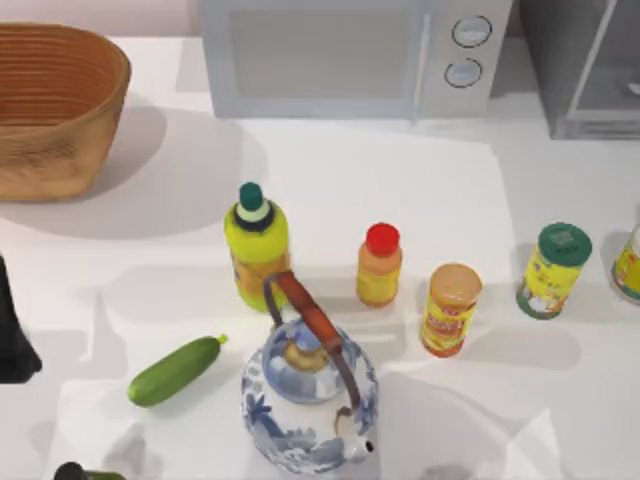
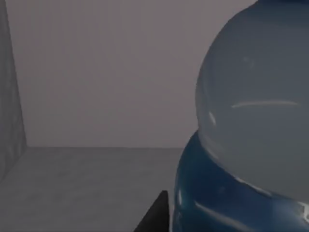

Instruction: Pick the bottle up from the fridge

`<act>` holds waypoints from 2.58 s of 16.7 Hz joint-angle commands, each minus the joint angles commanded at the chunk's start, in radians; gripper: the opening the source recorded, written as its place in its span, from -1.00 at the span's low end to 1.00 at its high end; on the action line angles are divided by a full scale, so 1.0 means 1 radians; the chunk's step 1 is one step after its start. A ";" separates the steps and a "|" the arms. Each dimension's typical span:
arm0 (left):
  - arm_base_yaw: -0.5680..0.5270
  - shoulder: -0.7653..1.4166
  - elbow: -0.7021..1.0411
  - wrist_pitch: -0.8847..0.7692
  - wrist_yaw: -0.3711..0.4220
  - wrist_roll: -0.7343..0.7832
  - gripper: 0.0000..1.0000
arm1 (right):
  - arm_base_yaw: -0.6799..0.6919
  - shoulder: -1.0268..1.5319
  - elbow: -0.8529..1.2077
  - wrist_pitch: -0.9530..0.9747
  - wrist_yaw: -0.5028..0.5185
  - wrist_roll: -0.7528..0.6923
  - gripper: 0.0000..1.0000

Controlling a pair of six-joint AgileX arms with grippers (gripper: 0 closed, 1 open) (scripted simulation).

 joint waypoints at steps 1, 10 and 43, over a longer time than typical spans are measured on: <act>0.000 0.000 0.000 0.000 0.000 0.000 1.00 | 0.001 -0.011 0.003 -0.010 -0.001 0.000 -1.00; 0.000 0.000 0.000 0.000 0.000 0.000 1.00 | 0.000 -0.123 0.025 -0.149 -0.001 0.001 -1.00; 0.000 0.000 0.000 0.000 0.000 0.000 1.00 | 0.083 -1.402 -0.702 -0.603 0.070 0.044 -1.00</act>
